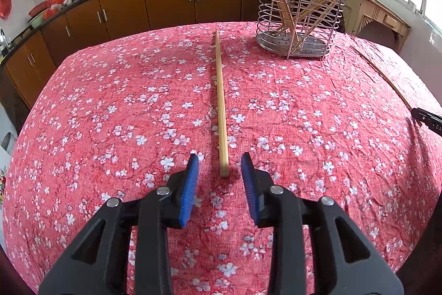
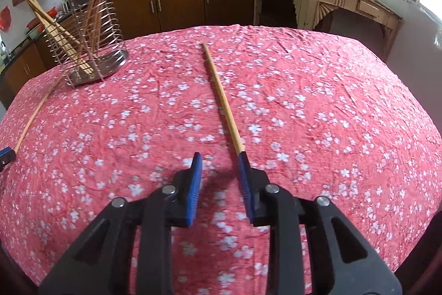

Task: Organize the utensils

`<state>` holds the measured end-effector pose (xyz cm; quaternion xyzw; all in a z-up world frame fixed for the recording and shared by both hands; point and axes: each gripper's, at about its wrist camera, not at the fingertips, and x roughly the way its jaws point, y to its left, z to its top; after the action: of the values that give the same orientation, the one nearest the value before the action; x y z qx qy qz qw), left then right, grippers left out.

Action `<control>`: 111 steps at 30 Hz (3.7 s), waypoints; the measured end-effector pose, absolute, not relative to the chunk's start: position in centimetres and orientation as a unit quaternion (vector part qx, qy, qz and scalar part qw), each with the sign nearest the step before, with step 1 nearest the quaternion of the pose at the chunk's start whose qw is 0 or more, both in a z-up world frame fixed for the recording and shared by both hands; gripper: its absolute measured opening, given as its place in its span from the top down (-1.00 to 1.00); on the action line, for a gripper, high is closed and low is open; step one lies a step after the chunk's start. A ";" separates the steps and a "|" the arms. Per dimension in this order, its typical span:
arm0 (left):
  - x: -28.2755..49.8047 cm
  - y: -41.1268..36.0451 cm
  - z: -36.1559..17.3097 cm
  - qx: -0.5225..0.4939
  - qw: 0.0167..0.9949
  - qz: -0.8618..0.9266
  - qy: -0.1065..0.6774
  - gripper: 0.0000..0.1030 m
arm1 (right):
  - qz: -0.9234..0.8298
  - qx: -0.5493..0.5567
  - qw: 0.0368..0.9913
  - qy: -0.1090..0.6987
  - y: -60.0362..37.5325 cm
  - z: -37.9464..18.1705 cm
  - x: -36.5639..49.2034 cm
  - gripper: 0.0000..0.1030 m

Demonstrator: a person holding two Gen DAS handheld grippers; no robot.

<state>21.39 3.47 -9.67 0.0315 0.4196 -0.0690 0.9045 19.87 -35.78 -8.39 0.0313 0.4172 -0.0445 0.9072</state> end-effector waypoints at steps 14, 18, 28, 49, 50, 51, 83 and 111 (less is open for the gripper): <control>20.9 3.5 -10.1 0.040 0.902 -0.070 0.425 0.35 | -0.061 0.043 0.909 0.410 -38.5 -7.8 19.9 0.27; 20.8 3.5 -10.1 0.041 0.902 -0.071 0.423 0.35 | -0.061 0.041 0.903 0.422 -38.7 -8.9 20.2 0.44; 20.5 2.7 -10.2 0.047 0.903 -0.074 0.420 0.36 | -0.046 0.041 0.903 0.426 -37.6 -8.8 20.2 0.82; 21.5 2.5 -9.9 0.036 0.901 -0.058 0.429 0.86 | -0.044 0.054 0.904 0.422 -37.8 -8.1 19.4 0.86; 21.3 2.7 -9.6 0.035 0.903 -0.057 0.424 0.86 | -0.045 0.051 0.906 0.417 -37.8 -7.8 19.2 0.86; 21.1 2.8 -9.4 0.035 0.905 -0.057 0.420 0.86 | -0.044 0.048 0.910 0.409 -37.7 -7.2 18.9 0.86; 18.5 5.5 0.6 -0.020 0.960 -0.052 0.275 0.87 | -0.008 -0.016 0.910 0.413 -33.3 -7.8 19.4 0.81; 17.8 5.9 1.7 -0.036 0.965 -0.046 0.257 0.87 | 0.003 -0.003 0.949 0.315 -33.9 -0.6 15.0 0.85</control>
<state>17.82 5.86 1.71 -0.0361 0.2571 -0.0465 0.9646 14.98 -33.88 -0.56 -0.0029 0.3148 0.0032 0.9491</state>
